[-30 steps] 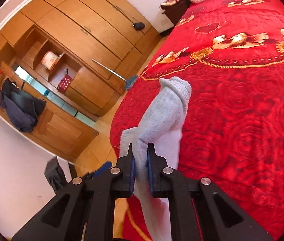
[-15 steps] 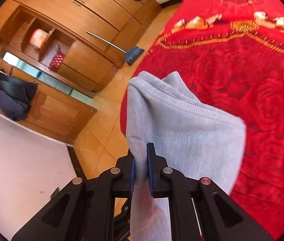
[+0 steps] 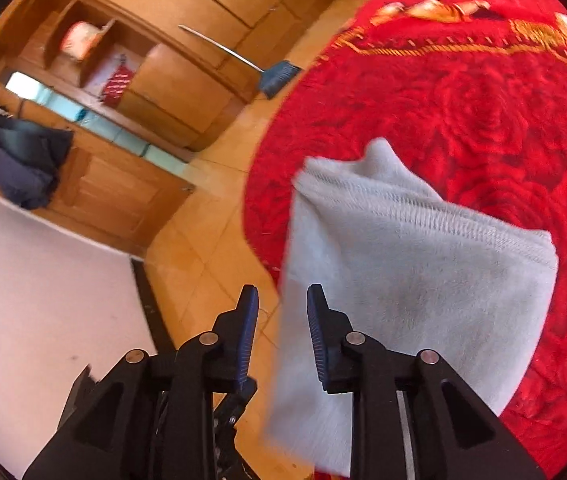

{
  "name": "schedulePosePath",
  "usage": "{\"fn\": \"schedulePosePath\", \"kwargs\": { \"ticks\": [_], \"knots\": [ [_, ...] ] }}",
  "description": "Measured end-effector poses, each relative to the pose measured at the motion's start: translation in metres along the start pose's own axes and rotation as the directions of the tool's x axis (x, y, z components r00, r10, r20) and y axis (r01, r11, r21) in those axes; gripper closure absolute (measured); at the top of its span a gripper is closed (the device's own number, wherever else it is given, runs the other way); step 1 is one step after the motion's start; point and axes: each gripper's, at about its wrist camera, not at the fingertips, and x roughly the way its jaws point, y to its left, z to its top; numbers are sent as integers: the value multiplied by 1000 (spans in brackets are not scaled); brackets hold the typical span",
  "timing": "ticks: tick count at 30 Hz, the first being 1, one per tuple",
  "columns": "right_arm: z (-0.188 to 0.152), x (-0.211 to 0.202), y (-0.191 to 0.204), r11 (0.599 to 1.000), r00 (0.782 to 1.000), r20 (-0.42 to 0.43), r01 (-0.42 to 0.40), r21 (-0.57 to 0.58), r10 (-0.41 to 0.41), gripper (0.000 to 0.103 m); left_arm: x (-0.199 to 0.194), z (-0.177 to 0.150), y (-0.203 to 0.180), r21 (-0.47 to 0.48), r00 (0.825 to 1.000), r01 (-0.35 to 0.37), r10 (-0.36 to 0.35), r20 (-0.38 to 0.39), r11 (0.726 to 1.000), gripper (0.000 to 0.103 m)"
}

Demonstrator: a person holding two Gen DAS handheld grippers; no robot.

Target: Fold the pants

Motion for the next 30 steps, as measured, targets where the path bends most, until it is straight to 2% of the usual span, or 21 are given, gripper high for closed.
{"fn": "schedulePosePath", "kwargs": {
  "ticks": [5, 9, 12, 15, 18, 24, 25, 26, 29, 30],
  "knots": [
    [-8, -35, -5, 999, 997, 71, -15, -37, 18, 69, -10, 9, 2, -24, 999, 33, -33, 16, 999, 36],
    [-12, -57, -34, 998, 992, 108, 59, -14, -57, 69, -22, 16, -3, -39, 995, 94, -93, 38, 995, 36],
    [-7, -68, -48, 993, 985, 129, 115, -7, -113, 68, -21, 18, -8, -45, 987, 161, -160, 25, 986, 36],
    [3, -65, -47, 976, 980, 97, 186, -113, -175, 68, -11, 16, -14, -61, 977, 212, -212, -1, 975, 36],
    [6, -61, -49, 945, 962, 98, 269, -185, -254, 68, 2, 13, -21, -60, 973, 226, -228, -21, 972, 36],
    [5, -49, -59, 950, 963, 98, 265, -163, -252, 68, 30, 8, -29, -71, 955, 276, -282, -88, 958, 36],
    [5, -49, -60, 953, 963, 100, 262, -154, -249, 68, 32, 7, -32, -71, 951, 286, -292, -97, 955, 48],
    [5, -50, -61, 956, 965, 100, 256, -147, -243, 68, 33, 7, -35, -65, 946, 301, -306, -104, 951, 68],
    [3, -56, -62, 966, 969, 107, 232, -113, -221, 68, 30, 12, -41, -11, 962, 259, -259, -86, 966, 83],
    [2, -60, -62, 968, 970, 109, 230, -101, -219, 68, 28, 16, -44, 20, 971, 231, -229, -76, 973, 85]
  ]
}}
